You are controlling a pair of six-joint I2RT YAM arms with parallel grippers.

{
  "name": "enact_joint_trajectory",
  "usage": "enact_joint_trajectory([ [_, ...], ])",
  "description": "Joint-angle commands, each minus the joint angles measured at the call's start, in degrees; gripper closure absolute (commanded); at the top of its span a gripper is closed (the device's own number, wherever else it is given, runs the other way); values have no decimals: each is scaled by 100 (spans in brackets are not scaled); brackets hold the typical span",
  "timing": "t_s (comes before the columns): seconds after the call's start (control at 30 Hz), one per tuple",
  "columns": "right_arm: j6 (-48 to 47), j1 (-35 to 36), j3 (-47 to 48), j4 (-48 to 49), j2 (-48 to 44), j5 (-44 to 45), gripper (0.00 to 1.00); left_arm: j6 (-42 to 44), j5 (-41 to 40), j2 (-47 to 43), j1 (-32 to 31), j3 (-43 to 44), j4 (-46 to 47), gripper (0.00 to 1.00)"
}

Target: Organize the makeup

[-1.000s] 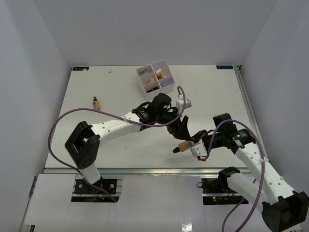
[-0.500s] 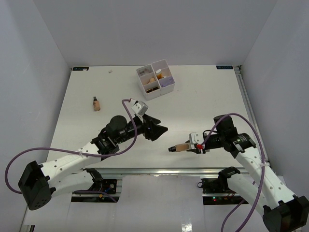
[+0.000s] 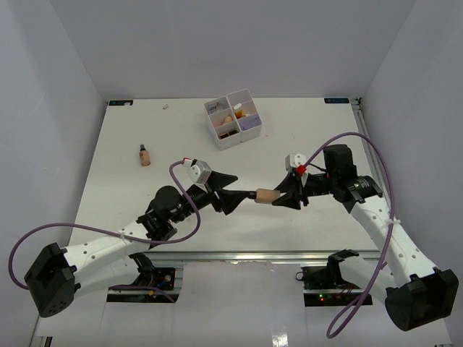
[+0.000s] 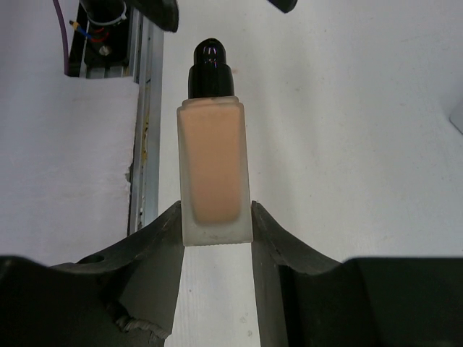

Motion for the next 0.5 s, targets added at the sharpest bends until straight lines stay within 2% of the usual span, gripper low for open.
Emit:
enact_joint_trajectory([
  [0.0, 898, -241, 546, 506, 173, -772, 92, 80, 112, 124, -37, -47, 1172, 22],
  [0.2, 1343, -829, 788, 736, 326, -1728, 92, 33, 358, 277, -30, 4, 2000, 21],
  [0.47, 1912, -911, 843, 1202, 111, -1900, 92, -152, 951, 909, -37, 349, 2571, 21],
])
